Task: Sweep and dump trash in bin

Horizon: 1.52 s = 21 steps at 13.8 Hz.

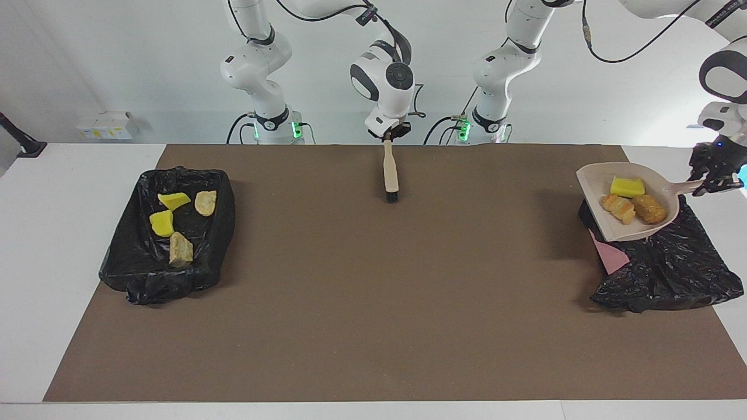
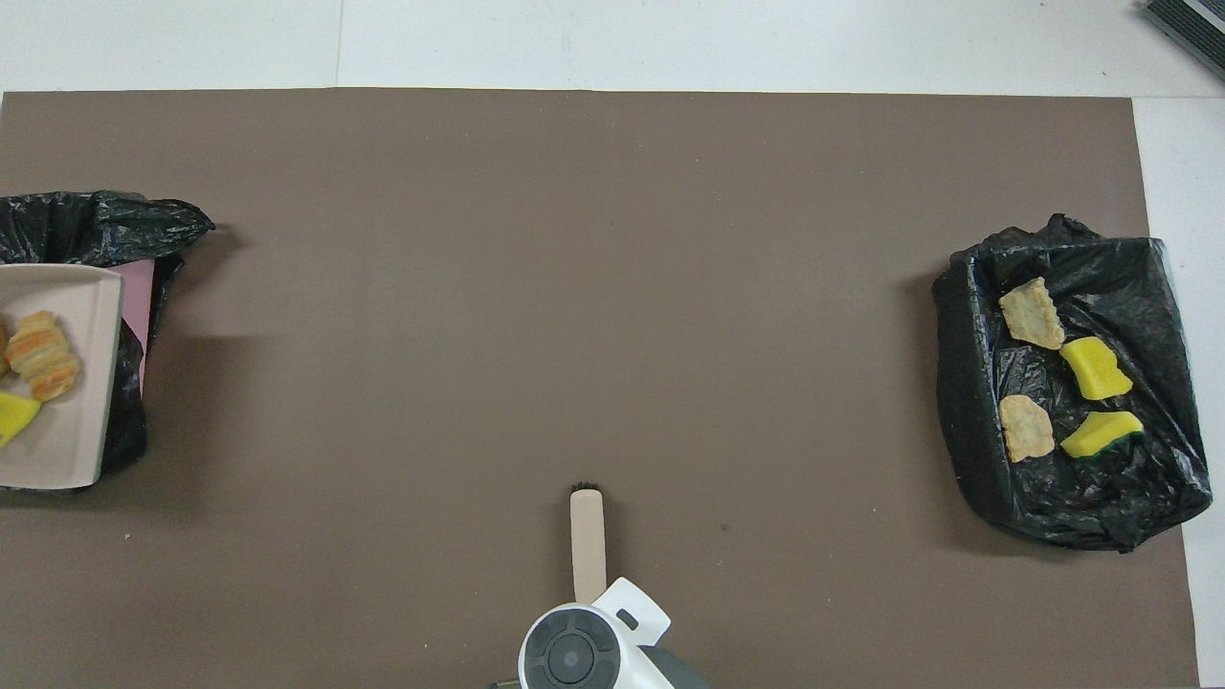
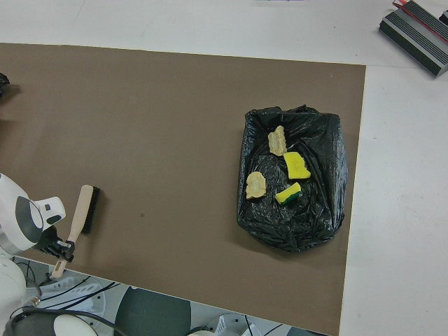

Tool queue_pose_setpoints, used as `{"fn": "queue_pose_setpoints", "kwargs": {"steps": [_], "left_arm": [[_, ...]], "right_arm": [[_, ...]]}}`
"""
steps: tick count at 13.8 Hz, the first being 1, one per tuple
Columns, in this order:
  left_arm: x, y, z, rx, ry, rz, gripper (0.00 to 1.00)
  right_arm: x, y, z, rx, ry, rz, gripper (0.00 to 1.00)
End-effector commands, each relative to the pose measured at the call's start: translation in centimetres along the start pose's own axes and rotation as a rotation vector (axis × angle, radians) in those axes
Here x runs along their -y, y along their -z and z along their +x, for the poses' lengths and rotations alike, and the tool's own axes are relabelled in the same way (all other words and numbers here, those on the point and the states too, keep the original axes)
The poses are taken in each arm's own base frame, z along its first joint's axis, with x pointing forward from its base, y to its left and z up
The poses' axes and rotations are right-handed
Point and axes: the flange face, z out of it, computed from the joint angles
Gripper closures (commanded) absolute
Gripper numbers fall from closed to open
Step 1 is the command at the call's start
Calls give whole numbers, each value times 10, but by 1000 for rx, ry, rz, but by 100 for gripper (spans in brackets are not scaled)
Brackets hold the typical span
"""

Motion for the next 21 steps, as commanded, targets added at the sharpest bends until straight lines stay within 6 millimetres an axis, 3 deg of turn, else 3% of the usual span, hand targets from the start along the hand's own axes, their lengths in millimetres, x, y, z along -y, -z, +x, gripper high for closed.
{"fn": "queue_pose_setpoints", "kwargs": {"steps": [1, 3, 5, 6, 8, 13, 14, 17, 19, 21], "left_arm": [[19, 12, -30, 117, -32, 13, 100], [22, 13, -36, 200, -24, 25, 100], [24, 16, -32, 283, 48, 4, 100], [25, 14, -29, 315, 57, -9, 100], [33, 16, -12, 405, 66, -31, 100], [24, 18, 34, 650, 111, -57, 100], [27, 21, 44, 685, 111, -57, 100], [24, 33, 41, 838, 123, -39, 100], [20, 44, 30, 943, 93, -37, 100], [18, 61, 35, 957, 104, -20, 100]], "right_arm": [[-4, -3, 4, 20, 16, 36, 96], [-5, -3, 6, 19, 12, 39, 89], [-6, -2, 12, 21, 2, 42, 78], [-7, -2, 15, 22, -3, 43, 67], [-9, 1, 22, 23, -17, 50, 60], [-5, 19, 51, 13, -50, 85, 47], [-5, 27, 56, 4, -55, 98, 46], [-20, 55, 72, -28, -91, 145, 38], [-42, 82, 79, -45, -126, 174, 31], [-68, 109, 83, -64, -157, 187, 20]]}}
